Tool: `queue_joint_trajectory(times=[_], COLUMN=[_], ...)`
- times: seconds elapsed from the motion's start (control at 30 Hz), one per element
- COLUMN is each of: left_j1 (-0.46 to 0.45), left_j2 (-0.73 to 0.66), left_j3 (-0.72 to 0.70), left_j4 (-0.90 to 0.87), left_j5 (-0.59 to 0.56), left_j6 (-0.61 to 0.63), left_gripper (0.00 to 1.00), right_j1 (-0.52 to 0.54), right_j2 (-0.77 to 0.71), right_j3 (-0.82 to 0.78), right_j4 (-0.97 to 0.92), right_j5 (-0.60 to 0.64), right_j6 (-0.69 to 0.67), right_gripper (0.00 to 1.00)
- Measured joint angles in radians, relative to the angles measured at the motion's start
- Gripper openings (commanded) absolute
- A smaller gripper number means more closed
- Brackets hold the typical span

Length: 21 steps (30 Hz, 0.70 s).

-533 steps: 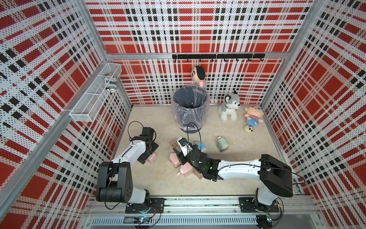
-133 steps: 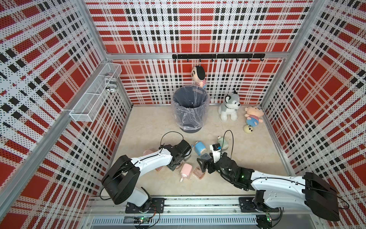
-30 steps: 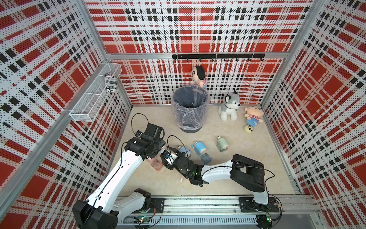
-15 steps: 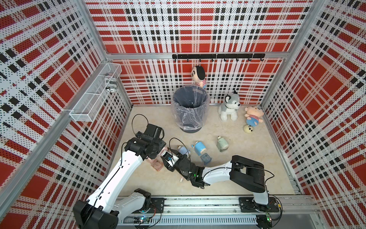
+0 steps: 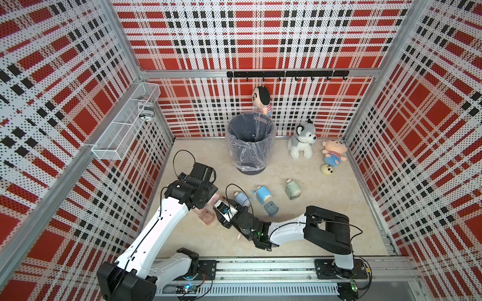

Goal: Take out the pencil sharpener tray and clean the shavings
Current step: Open the container of the pencil sharpener.

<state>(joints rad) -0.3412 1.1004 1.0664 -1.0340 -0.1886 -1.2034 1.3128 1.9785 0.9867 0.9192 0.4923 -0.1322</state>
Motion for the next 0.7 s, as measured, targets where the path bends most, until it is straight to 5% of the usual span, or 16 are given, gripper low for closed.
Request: queue_joint_trajectory(times=[0.33, 0.7], left_j1=[0.005, 0.009], left_j2=[0.000, -0.004], left_j3=[0.000, 0.000], left_j4=[0.012, 0.024], left_j5=[-0.021, -0.029], left_j6=[0.001, 0.001], left_gripper=[0.18, 0.18], right_j1=[0.005, 0.006], right_j2=[-0.008, -0.002], right_j3=[-0.011, 0.013], right_j4=[0.001, -0.016], right_j5=[0.024, 0.043], right_j6=[0.014, 0.010], right_gripper=[0.60, 0.54])
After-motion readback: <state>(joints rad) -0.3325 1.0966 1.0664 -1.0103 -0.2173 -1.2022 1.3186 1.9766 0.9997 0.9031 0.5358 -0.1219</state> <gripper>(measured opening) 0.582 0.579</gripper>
